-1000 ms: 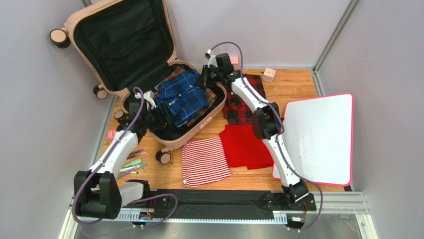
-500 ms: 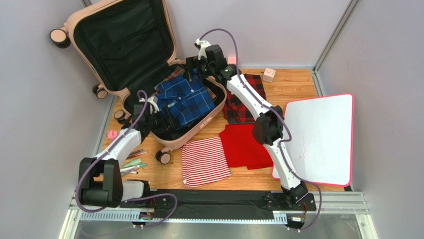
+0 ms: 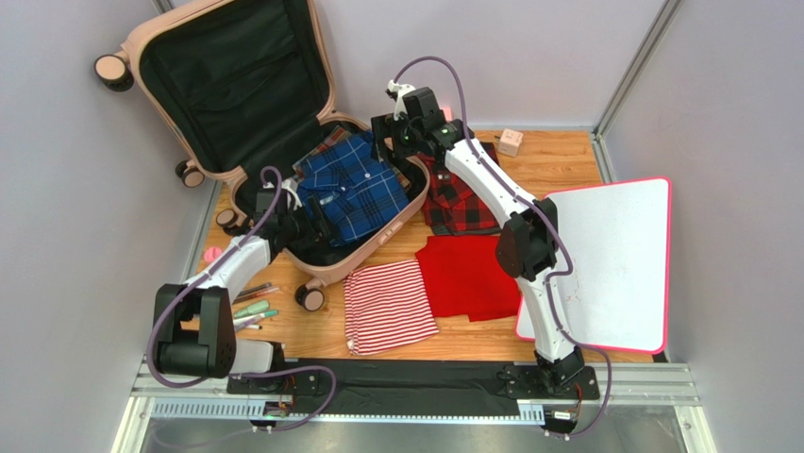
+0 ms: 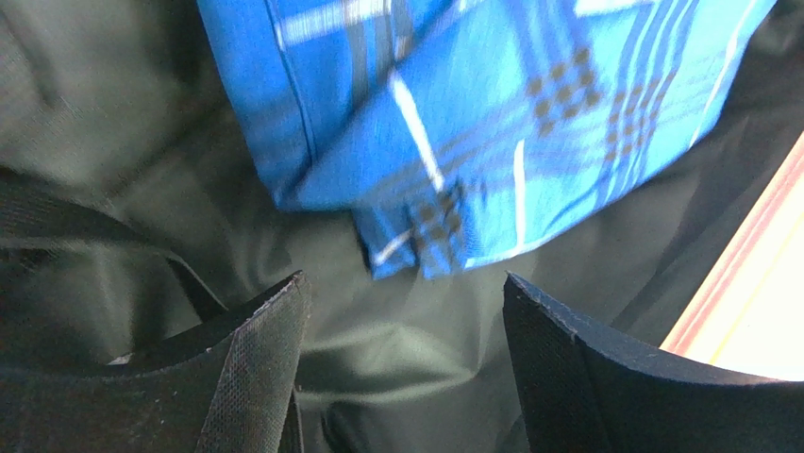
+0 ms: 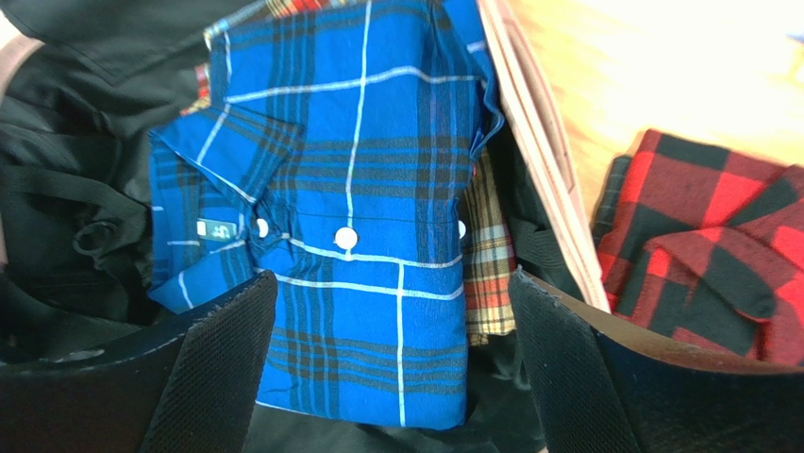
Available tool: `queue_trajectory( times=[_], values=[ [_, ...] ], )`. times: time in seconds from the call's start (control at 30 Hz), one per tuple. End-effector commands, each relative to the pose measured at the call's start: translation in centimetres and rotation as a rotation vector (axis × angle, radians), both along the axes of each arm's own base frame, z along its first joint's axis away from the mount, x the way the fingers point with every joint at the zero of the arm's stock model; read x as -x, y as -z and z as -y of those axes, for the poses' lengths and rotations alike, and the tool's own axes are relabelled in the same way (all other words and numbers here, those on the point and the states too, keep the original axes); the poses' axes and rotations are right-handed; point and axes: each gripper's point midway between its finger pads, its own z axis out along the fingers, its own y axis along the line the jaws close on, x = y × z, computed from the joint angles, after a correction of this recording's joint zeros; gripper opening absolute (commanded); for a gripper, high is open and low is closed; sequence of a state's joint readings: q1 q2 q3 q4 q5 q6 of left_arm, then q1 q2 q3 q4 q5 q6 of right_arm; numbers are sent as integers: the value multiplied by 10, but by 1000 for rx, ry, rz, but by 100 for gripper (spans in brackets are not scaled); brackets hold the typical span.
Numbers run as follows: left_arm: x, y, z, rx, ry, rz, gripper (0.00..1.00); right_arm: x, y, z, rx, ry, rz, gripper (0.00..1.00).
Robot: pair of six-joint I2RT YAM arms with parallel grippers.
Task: Pack the luggage
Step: Place the clothes in the luggage.
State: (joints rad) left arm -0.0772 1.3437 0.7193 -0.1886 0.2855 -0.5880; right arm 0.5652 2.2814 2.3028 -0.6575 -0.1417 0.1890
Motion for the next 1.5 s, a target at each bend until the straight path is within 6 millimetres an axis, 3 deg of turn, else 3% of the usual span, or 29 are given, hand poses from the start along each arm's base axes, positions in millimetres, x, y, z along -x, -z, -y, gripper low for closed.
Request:
queue_trajectory(
  times=[0.0, 0.07, 0.13, 0.23, 0.4, 0.57, 0.73, 0.9, 0.97, 1.07, 1.1, 1.17, 1.2, 1.47],
  values=[
    [-39, -40, -13, -35, -43, 114, 81, -1, 24, -8, 8, -21, -49, 90],
    [-50, -49, -22, -34, -68, 129, 81, -4, 25, -13, -12, -19, -54, 90],
    [-69, -60, -31, -36, -93, 152, 81, -9, 38, -16, -12, -16, -68, 89],
    [-82, -58, -32, -47, -95, 151, 81, -12, 49, -17, -5, -11, -77, 89],
    [-103, -42, -46, -51, -136, 99, 79, -13, 67, -20, -1, -9, -101, 86],
    [-102, -21, -57, -106, -166, 29, 78, -15, 68, -23, -14, -12, -98, 82],
    [-105, -9, -47, -56, -146, 29, 79, -19, 69, -27, -27, -16, -92, 72],
    [-109, 2, -33, 37, -127, 37, 74, -21, 71, -33, -50, -25, -99, 48],
    [-107, 7, -28, 73, -124, 26, 67, -21, 72, -35, -58, -25, -106, 42],
    [-108, 11, -23, 110, -120, 26, 48, -21, 75, -37, -68, -25, -115, 35],
    [-107, 12, -20, 124, -116, 19, 31, -22, 76, -37, -70, -20, -118, 32],
    [-104, 14, -19, 133, -118, 8, 15, -24, 70, -39, -84, -14, -105, 18],
    [-107, 10, -19, 137, -122, 34, 1, -26, 68, -39, -89, -7, -100, 15],
    [-98, -18, -23, 156, -176, 130, 0, -37, 30, -56, -122, 36, 37, 0]
  ],
)
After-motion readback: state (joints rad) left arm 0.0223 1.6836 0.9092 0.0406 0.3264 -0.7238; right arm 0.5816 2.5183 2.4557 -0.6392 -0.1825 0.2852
